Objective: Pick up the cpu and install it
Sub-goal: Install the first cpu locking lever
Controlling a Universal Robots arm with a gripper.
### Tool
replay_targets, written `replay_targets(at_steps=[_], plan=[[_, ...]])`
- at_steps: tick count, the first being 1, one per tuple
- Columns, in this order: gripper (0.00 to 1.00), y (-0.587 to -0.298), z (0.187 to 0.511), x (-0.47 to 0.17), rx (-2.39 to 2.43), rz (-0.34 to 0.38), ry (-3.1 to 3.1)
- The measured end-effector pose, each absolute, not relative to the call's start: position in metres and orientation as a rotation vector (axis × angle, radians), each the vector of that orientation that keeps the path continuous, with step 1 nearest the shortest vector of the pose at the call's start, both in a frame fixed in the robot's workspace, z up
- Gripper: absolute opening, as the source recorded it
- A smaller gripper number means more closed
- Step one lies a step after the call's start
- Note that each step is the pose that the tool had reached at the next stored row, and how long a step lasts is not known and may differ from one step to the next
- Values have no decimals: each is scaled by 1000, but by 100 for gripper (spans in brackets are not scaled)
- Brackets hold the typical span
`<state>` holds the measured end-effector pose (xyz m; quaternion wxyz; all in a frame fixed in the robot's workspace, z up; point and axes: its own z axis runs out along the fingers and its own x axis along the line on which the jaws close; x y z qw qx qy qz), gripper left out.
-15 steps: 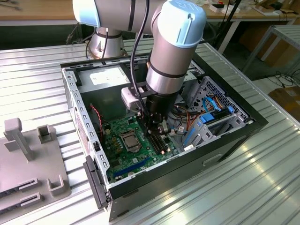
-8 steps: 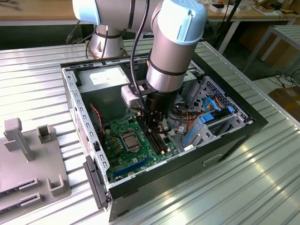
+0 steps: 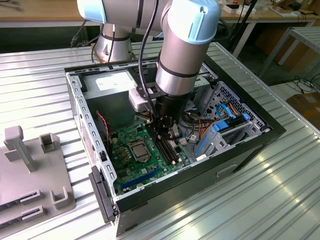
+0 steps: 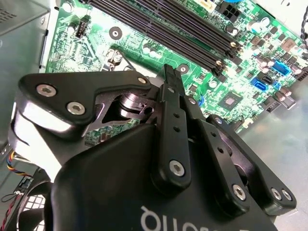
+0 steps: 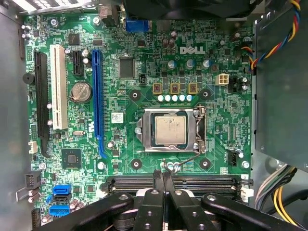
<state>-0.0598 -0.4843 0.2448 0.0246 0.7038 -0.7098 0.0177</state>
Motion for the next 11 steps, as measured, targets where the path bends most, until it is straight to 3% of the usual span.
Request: replay_targets(at_steps=[11], plan=[[11,-484,247,-60,2177,55,-2196]])
